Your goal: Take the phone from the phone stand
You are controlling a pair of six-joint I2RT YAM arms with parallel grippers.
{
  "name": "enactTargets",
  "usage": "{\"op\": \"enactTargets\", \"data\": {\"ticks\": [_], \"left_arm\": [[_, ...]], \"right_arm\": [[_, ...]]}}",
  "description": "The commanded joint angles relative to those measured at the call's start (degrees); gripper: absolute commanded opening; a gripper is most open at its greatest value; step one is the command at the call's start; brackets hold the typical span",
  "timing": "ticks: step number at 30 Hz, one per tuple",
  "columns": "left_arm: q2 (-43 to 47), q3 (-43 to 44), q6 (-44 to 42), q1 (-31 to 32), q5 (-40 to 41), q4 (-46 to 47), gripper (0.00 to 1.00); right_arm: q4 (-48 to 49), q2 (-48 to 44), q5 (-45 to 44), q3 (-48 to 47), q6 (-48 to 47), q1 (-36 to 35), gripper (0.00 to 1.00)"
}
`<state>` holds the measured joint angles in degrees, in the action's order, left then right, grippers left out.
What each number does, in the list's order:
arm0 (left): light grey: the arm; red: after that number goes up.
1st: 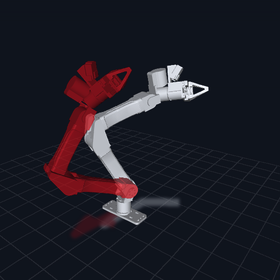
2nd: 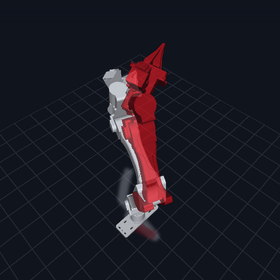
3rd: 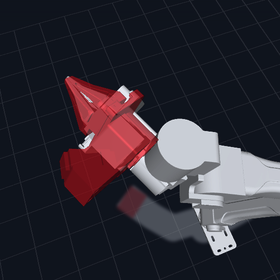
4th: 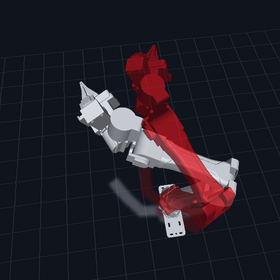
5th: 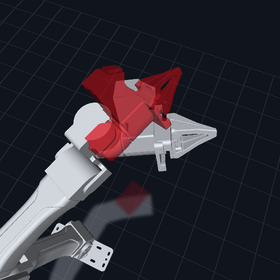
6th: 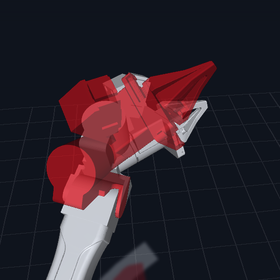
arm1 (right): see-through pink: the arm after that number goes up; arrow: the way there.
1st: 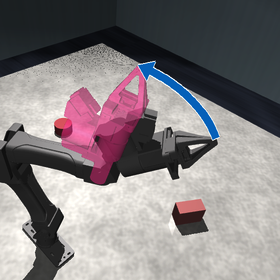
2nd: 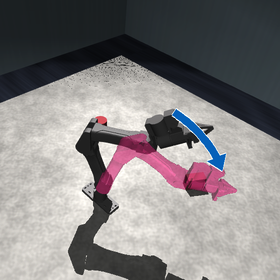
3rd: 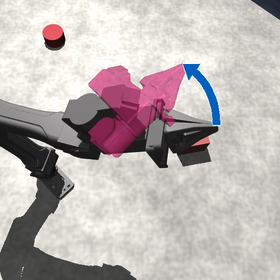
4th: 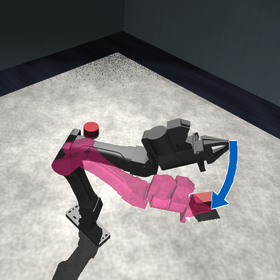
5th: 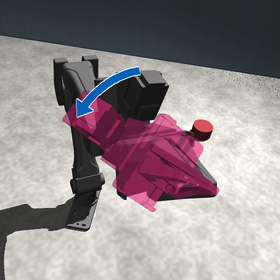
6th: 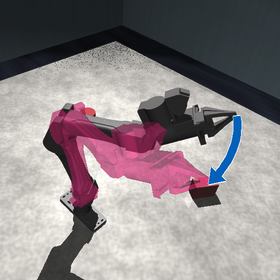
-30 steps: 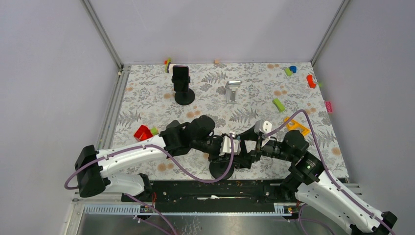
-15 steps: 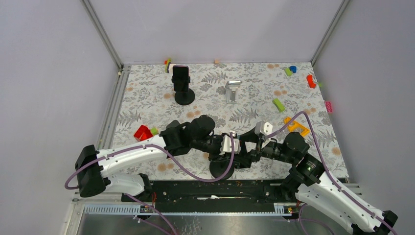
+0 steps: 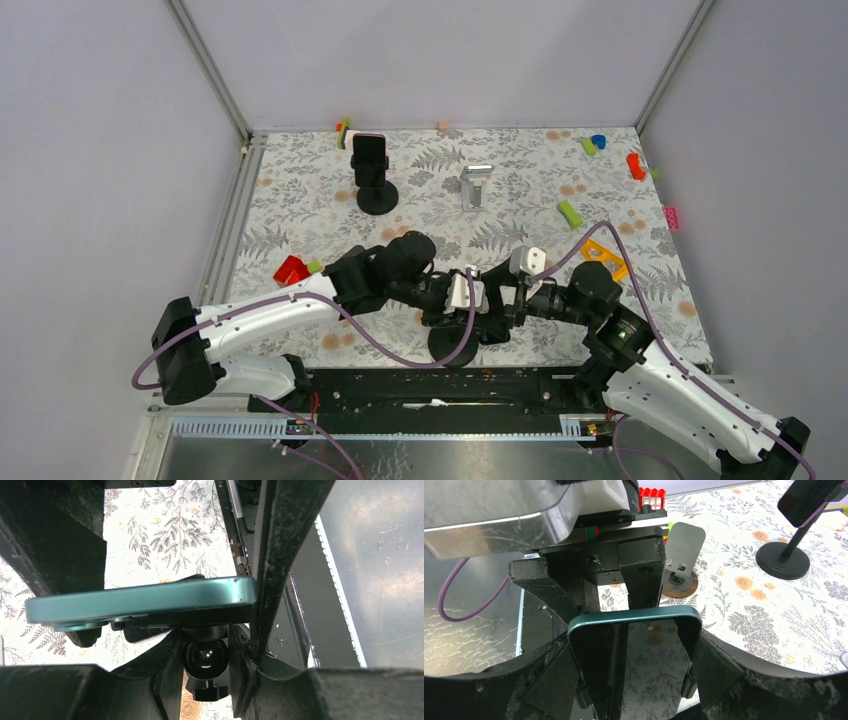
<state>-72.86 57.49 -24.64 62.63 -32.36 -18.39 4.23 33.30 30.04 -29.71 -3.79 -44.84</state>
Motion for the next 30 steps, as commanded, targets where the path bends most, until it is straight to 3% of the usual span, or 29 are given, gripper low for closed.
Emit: {"op": "enactTargets", "data": {"ticks": [1,8,18,30], "left_arm": [[-0.1,0.5,-0.6,3.4,-15.5,2.4,0.00],[0.7,-1.0,-1.6,4.5,-17.9,2.1,0.00],[-0.9,-1.1,-1.8,7.2,-18.4,2.0,0.00],[-0.5,-1.2,-2.1,7.3,-17.2,1.6,0.00]], "right_arm": [[1.3,5.9,-3.6,-1.0,-11.5,3.1,0.00],[3.6,9.7,6.6,-1.7,-11.5,12.9,0.00],[7.3,15.5,7.8,-2.2,-14.0,15.7,0.00],[5.8,15.5,18.9,-4.1,-12.5,17.7,0.00]]}}
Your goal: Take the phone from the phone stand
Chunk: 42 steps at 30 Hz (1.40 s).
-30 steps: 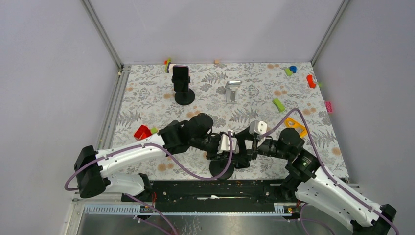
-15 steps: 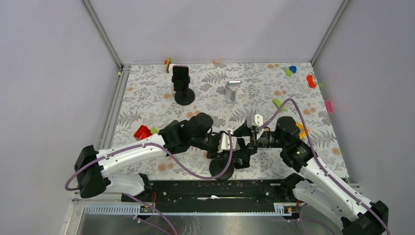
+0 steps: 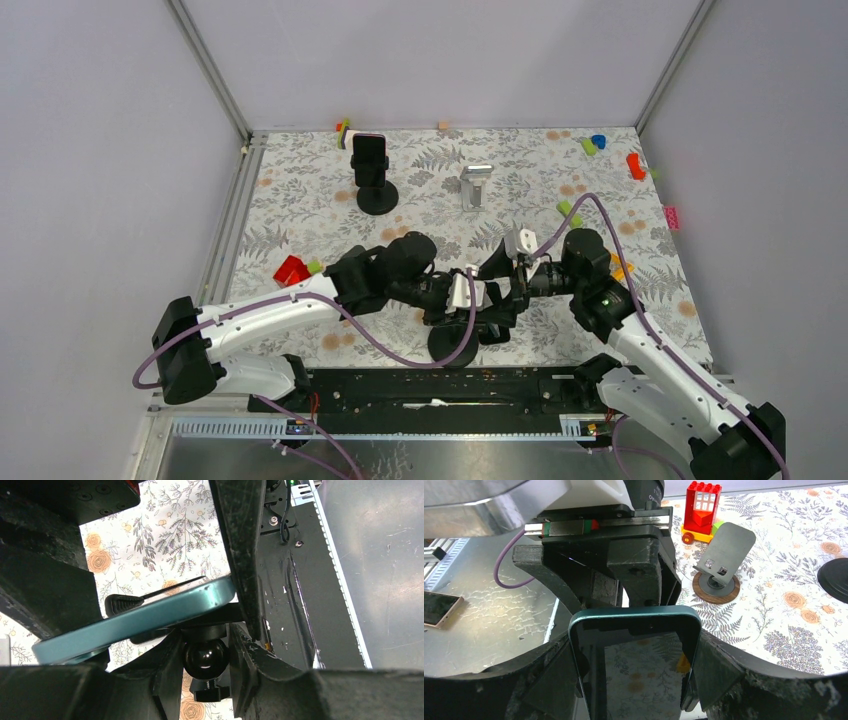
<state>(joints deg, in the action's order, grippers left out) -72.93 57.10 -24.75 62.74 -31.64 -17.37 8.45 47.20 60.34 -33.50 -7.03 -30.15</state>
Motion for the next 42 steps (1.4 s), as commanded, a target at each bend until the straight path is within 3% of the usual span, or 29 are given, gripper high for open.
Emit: {"op": "enactTargets", "data": {"ticks": [1,10,19,42], "left_arm": [[-0.4,-0.8,-2.0,7.1,-17.8,0.6,0.00],[-0.4,-0.8,0.8,6.7,-12.7,2.8,0.00],[1.6,-3.9,10.2,1.1,-9.4,16.6,0.00],[2.6,-3.5,13.2,-5.4,0.2,15.1,0.00]], "right_arm": [[1.0,1.3,-10.7,-0.4,-9.4,3.0,0.00],[0.6,-2.2,-8.6,-0.7,-4.1,3.0,0.00],[4.6,-6.4,-3.4,1.7,3.2,3.0,0.00],[8.6,-13.9,4.0,-0.6,13.9,3.0,0.00]]}}
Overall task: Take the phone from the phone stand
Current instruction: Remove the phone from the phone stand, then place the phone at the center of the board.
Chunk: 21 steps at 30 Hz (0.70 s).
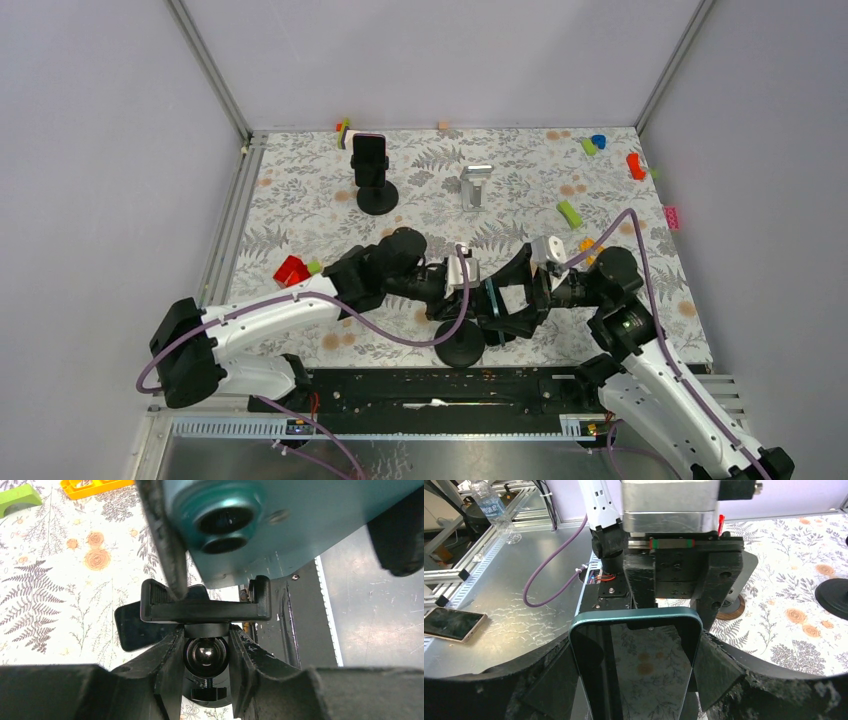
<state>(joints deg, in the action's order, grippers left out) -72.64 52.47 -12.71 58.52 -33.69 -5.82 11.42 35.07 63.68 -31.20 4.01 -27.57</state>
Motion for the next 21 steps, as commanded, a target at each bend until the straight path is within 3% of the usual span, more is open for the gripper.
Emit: {"op": "enactTargets", "data": {"ticks": [1,6,10,17,21], "left_arm": [[2.4,1.5,1.3,-1.5,3.4,2.7,0.00],[4.5,2.6,-1.0,-2.6,5.6,-3.5,0.00],[7.4,2.7,-2.0,-4.0,9.4,-8.0,0.00],[13.0,0.7,-1.6,-7.5,16.0,-10.1,0.00],[15.5,-2.0,-2.2,-8.2,17.7,-8.4,0.00]], "right_arm": [[5.6,-2.2,-0.4,-2.7,2.9,0.4,0.00],[4.7,-4.4,-15.3,-3.1,6.6,0.4,0.00],[-2.9,-3.3,-30.4,-5.3,6.9,0.4,0.00],[-23.2,9.1,-56.7,-11.3,5.2,0.4,0.00],[-25.6,16.6,-65.6,-11.5,2.6,0.4,0.02]]}}
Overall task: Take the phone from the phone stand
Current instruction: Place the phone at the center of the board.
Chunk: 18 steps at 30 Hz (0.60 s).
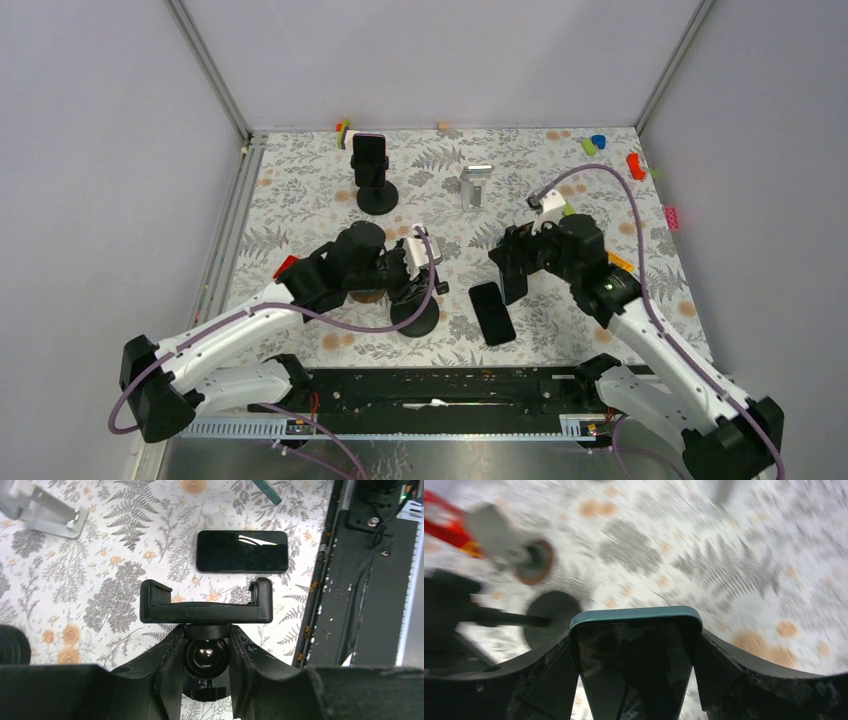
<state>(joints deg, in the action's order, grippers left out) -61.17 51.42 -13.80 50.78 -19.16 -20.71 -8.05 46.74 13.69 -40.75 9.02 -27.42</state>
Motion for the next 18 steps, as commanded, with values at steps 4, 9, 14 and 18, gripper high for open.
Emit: {"op": "enactTargets", "data": {"ticks": [4,9,14,18], "left_arm": [[6.0,-3.8,0.6,-0.4,4.0,10.3,0.00],[5.8,-3.2,0.5,-0.5,4.6,9.7,0.00],[6.0,-3.0,0.4,-0.5,5.1,9.1,0.00],[6.1,-2.9,0.0,-0.5,5.1,8.9,0.00]], "right_arm": [[-3.8,10.9,-21.4,-1.1,-5.2,0.3,0.08],[0.3,17.6,-24.6,-0.8,-6.7,0.9,0.07],[2.1,24.2,-24.3,-1.3,-7.9,2.2,0.06],[4.8,25.9,-23.0,-1.1,-7.5,3.1,0.09]]}}
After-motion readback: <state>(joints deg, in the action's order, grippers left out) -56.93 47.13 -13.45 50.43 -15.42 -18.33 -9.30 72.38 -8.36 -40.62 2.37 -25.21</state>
